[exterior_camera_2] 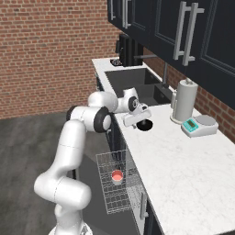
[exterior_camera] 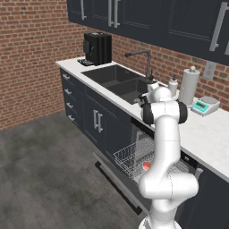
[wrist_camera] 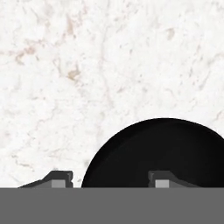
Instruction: Pick up the cup and bowl from the counter, place them in the dishwasher, and close the dishwasher door.
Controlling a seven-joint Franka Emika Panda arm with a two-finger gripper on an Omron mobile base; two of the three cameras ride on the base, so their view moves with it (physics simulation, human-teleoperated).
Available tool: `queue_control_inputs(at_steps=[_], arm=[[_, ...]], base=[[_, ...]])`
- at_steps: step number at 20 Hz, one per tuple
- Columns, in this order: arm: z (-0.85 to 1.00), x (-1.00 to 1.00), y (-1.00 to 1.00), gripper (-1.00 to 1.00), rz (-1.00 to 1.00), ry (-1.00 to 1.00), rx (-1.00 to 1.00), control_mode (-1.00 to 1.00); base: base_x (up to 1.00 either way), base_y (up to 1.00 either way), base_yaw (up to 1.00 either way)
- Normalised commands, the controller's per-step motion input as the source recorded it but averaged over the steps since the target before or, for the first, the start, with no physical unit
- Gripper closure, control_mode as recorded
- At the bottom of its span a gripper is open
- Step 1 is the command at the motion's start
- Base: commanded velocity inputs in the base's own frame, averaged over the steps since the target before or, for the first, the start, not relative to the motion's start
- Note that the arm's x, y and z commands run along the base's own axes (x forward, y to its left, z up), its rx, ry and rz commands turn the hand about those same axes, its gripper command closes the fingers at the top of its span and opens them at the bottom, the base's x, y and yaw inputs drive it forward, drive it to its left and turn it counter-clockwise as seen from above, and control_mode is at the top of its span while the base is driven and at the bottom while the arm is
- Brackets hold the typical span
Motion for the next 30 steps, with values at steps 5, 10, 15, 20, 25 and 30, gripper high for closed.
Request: queue_control_inputs(at_steps=[5,10,15,20,25,30], arm=[[-0.03,-0.18,0.00,1.00,0.00,0.00,0.00,-1.00],[0.00,-0.52,0.00,1.00,0.00,-0.01,0.00,-1.00],[0.00,-0.91,0.13,1.00,0.00,-0.02,0.02,-1.00],[0.00,-1.00,0.58,1.00,0.00,-0.09,0.00,-1.00],[0.00,-1.00,0.93,1.00,0.00,-0.15,0.00,-1.00],[-0.02,-1.00,0.91,1.00,0.00,-0.17,0.00,-1.00]], base=[[0.00,0.00,0.00],[0.00,0.00,0.00],[0.00,0.00,0.00],[0.00,0.00,0.00],[0.00,0.00,0.00],[0.00,0.00,0.00]])
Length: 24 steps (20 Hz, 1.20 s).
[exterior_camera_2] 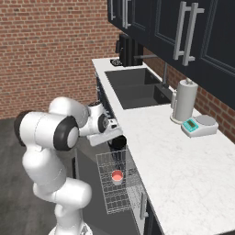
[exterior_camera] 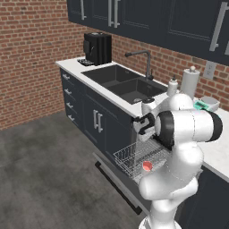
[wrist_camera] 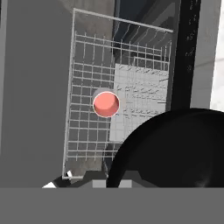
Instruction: Pick up the cup and bowl from the counter, place them in the dishwasher, and close the dishwasher door.
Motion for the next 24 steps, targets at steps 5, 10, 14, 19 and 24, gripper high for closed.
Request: queue_control_inputs(at_steps=[5,10,14,19,24], arm=[[-0.08,-1.00,0.37,1.00,0.00,-0.07,0.00,-1.00],[-0.30,-0.75,0.03,1.00,-0.02,0.00,0.00,-1.00],[-0.49,-0.08,0.00,1.00,-0.04,0.00,0.00,-1.00],[-0.59,0.00,0.00,1.00,-0.02,0.00,0.00,-1.00],[-0.85,0.00,0.00,1.00,0.00,0.00,0.00,-1.00]], base=[[0.00,0.00,0.00],[0.00,0.00,0.00],[0.00,0.00,0.00],[0.00,0.00,0.00],[0.00,0.00,0.00]])
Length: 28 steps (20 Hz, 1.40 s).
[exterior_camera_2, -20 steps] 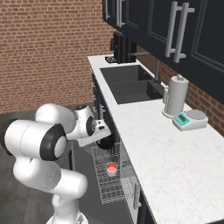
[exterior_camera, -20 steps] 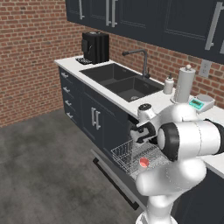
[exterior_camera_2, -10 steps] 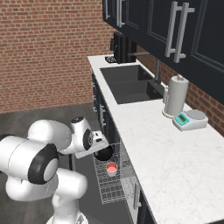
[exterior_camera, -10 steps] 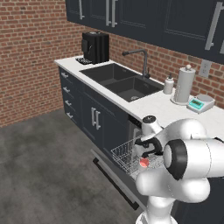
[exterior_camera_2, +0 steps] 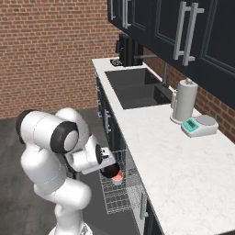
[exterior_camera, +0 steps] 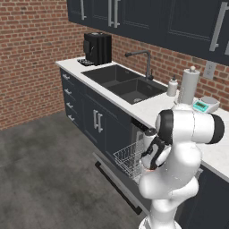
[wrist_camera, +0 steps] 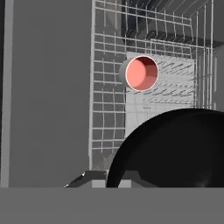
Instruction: Pick up the cup and bowl from the counter, place them in the dishwasher, and close the dishwasher door.
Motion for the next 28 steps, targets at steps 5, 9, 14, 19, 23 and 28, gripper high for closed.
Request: queue_control_inputs(at_steps=[5,9,14,19,23,28], arm=[[-0.74,0.00,-0.01,1.00,0.00,0.00,0.00,-1.00],[-0.62,0.04,-0.10,1.00,-0.03,0.00,0.00,-1.00],[-0.53,0.15,-0.07,1.00,-0.04,0.00,0.00,-1.00],[-0.38,0.09,-0.03,1.00,-0.04,0.00,0.00,-1.00],[-0.24,0.14,-0.10,1.00,-0.04,0.00,0.00,-1.00],[-0.21,0.18,-0.21,1.00,-0.05,0.00,0.00,-1.00]], base=[[0.00,0.00,0.00],[0.00,0.00,0.00],[0.00,0.00,0.00],[0.00,0.00,0.00],[0.00,0.00,0.00],[0.00,0.00,0.00]])
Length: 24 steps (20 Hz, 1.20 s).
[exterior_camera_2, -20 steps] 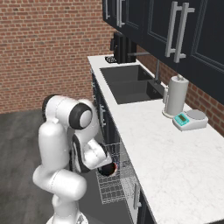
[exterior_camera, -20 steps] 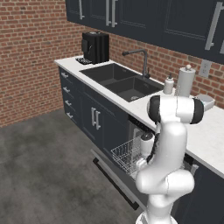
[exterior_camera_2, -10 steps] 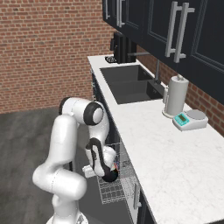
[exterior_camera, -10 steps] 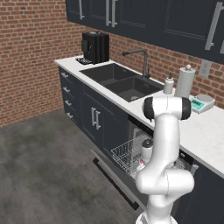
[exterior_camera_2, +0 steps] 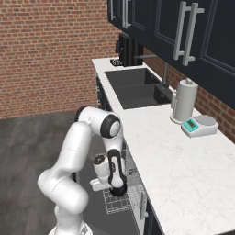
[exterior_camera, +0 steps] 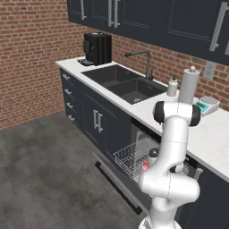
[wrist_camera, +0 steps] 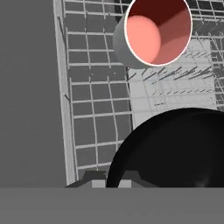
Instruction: Pick up the cup and bowl from the counter, place them in the dishwasher, and close the dishwasher door.
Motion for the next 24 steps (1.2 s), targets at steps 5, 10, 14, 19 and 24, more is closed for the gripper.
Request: queue_control_inputs(at_steps=[5,10,14,19,24], arm=[[-0.13,0.26,-0.14,1.00,-0.04,-0.01,0.00,-1.00],[-0.09,0.34,0.00,1.00,-0.01,-0.04,0.00,-1.00],[-0.16,0.42,0.00,1.00,0.00,-0.05,0.00,-1.00],[-0.24,0.48,0.00,1.00,-0.01,-0.02,0.00,-1.00],[-0.23,0.38,0.00,-1.00,-0.01,0.00,0.00,-1.00]], base=[[0.00,0.00,0.00],[0.00,0.00,0.00],[0.00,0.00,0.00],[0.00,0.00,0.00],[0.00,0.00,0.00]])
